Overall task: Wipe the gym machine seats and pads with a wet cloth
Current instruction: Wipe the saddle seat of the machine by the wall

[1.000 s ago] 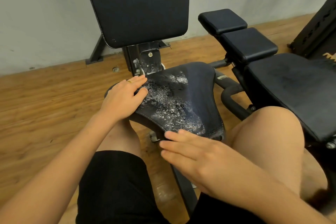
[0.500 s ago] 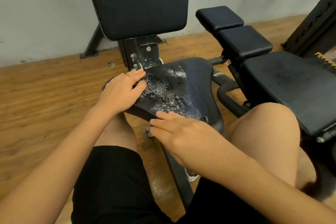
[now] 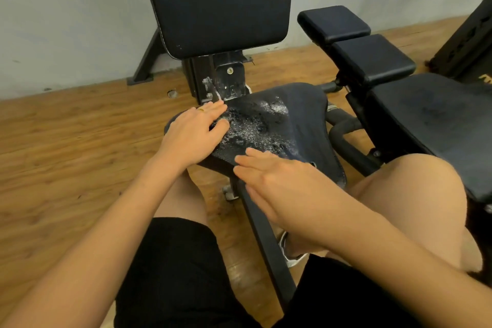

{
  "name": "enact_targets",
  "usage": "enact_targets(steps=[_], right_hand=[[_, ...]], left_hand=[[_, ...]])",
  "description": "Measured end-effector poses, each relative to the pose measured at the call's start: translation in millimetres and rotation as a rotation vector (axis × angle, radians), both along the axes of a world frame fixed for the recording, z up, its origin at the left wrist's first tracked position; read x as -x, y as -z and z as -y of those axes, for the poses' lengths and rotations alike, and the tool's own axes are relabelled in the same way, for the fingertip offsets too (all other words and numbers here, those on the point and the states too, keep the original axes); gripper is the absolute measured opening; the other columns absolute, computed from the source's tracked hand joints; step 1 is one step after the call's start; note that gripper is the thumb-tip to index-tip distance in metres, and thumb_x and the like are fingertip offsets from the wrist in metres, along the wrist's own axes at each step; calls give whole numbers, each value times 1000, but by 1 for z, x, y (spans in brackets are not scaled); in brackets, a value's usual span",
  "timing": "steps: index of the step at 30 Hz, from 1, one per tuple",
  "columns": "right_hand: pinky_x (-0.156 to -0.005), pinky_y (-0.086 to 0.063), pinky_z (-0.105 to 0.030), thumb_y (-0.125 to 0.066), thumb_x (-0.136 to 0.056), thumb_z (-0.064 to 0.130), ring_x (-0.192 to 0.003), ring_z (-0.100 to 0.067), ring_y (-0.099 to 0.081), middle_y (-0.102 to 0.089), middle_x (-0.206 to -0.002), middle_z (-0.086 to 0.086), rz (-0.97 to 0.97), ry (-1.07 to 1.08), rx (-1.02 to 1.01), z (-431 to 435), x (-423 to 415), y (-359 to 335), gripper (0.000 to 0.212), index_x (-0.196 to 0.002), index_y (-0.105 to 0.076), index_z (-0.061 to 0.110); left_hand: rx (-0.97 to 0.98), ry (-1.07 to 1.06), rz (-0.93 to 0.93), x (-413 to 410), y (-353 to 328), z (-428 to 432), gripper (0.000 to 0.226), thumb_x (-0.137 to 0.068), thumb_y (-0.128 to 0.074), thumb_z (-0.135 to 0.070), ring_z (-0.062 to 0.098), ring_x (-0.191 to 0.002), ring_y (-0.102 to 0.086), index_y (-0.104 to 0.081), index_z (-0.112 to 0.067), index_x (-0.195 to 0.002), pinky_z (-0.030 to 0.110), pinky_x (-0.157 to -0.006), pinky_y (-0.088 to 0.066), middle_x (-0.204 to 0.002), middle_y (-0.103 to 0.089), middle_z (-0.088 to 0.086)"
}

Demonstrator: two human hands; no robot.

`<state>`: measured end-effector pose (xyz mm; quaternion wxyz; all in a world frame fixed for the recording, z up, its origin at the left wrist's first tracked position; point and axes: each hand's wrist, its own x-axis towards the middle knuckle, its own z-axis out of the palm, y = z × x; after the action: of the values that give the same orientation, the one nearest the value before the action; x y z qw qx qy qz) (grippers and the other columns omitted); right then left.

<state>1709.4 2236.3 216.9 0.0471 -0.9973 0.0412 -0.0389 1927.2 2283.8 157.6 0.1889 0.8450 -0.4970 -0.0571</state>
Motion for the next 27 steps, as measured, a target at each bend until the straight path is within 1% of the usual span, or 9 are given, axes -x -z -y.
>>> enact_targets(steps=[3, 6, 8, 11, 14, 18, 21, 24, 27], right_hand=[[-106, -32, -30, -38, -102, 28, -133, -20, -38, -47, -141, -3, -81, 15, -46, 0, -8, -4, 36, -134, -48, 15], [-120, -10, -33, -38, -102, 41, -148, -24, -13, -23, -159, -6, -130, 37, -51, 2, 0, -10, 60, -155, -20, 18], [-119, 4, -34, -36, -100, 51, -151, -18, 2, -6, -165, -2, -166, 57, -62, 8, 7, -9, 73, -157, -1, 22], [-117, 14, -26, -22, -84, 72, -149, -6, 14, 5, -164, 9, -152, 77, -115, 22, 22, -4, 89, -155, 10, 28], [-116, 14, -17, -28, -77, 80, -148, 1, 13, 1, -160, 16, -68, 89, -227, 32, 34, -2, 97, -154, 5, 29], [-119, 4, -19, -42, -81, 76, -148, 4, 5, -5, -161, 17, -52, 31, -423, 53, 50, -7, 95, -157, -10, 26], [-120, -3, -18, -45, -89, 62, -147, 5, -9, -21, -157, 16, -39, 47, -647, 79, 56, -11, 77, -154, -25, 26], [-117, -6, -13, -42, -99, 49, -143, 8, -13, -33, -154, 7, 45, 198, -591, 104, 41, -3, 59, -151, -35, 23], [-118, -10, -24, -41, -104, 31, -148, -9, -14, -34, -157, -4, -28, 311, -417, 120, 14, 8, 53, -153, -31, 14]], left_hand=[[21, 21, -25, 1, 0, -2, 47, -103, -39, -40, 11, -145, -32, -45, -28, -148, 36, -117, -25, -156, -38, -12], [237, -98, -181, 14, -5, -13, 41, -104, -41, -27, 10, -141, -39, -51, -22, -144, 33, -119, -29, -150, -47, -6], [450, -197, -311, 43, -11, -30, 40, -104, -43, -22, 5, -138, -42, -53, -19, -142, 32, -118, -32, -147, -52, -5], [629, -218, -515, 104, -14, -58, 44, -100, -43, -25, -2, -136, -42, -51, -24, -143, 27, -115, -33, -145, -52, -11], [568, -139, -653, 153, -13, -69, 46, -100, -40, -33, -6, -143, -27, -37, -37, -146, 23, -119, -24, -153, -38, -23], [476, -141, -573, 171, -10, -59, 58, -101, -30, -52, -13, -146, 0, -18, -34, -155, 20, -121, -5, -156, -9, -36], [422, -156, -437, 166, -12, -55, 64, -97, -27, -53, -9, -147, 5, -20, -30, -156, 31, -124, 3, -159, -8, -29], [476, -206, -310, 171, -18, -54, 50, -98, -39, -45, -3, -148, -15, -48, -28, -145, 42, -122, -14, -158, -31, -18], [570, -197, -306, 183, -19, -55, 40, -98, -44, -33, 1, -139, -40, -65, -20, -130, 49, -115, -37, -144, -54, -11]])
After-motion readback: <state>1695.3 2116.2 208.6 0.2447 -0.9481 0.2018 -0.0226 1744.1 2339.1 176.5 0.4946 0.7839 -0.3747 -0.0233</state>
